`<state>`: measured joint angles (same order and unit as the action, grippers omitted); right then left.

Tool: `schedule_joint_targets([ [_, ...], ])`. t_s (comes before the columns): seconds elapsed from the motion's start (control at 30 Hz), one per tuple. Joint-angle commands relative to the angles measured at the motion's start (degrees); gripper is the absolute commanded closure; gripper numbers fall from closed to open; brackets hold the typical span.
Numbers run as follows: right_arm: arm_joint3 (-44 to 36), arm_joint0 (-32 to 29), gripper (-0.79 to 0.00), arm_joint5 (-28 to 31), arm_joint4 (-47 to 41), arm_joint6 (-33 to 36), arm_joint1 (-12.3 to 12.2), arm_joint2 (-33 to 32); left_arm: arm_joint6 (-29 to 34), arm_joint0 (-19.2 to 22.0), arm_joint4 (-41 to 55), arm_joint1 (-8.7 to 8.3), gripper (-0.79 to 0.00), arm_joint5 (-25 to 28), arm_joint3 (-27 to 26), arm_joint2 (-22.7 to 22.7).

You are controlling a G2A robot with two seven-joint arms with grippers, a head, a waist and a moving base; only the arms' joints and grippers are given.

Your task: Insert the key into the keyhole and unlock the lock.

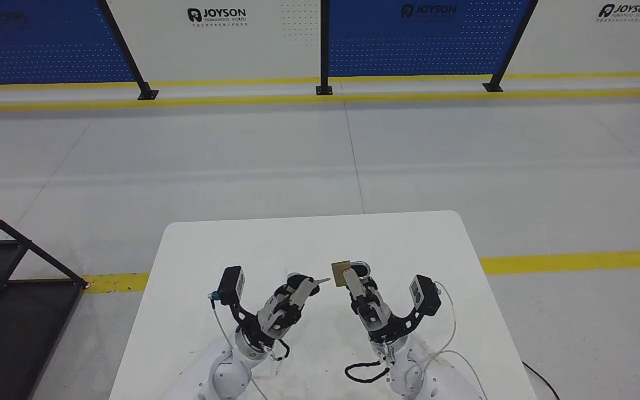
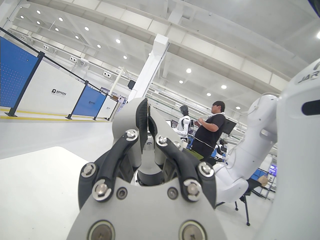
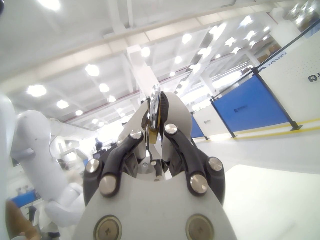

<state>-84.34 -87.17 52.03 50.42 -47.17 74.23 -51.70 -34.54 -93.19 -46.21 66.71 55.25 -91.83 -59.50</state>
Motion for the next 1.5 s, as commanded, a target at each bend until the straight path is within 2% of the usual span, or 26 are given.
schedule_joint_targets([
  [0.0,0.00,0.00,0.000,0.01,0.01,-0.02,0.00,-0.01,0.07,0.08,-0.12,0.13,0.000,-0.40,0.00,0.08],
  [1.13,0.00,0.00,0.000,0.01,0.01,-0.02,0.00,-0.01,1.00,0.12,0.25,1.78,0.000,-1.08,0.85,-0.21],
  [1.47,-2.19,-0.87,0.000,-1.79,-2.95,5.04,0.09,-0.99,1.46,0.10,0.68,2.15,0.000,-1.11,0.87,-0.52],
])
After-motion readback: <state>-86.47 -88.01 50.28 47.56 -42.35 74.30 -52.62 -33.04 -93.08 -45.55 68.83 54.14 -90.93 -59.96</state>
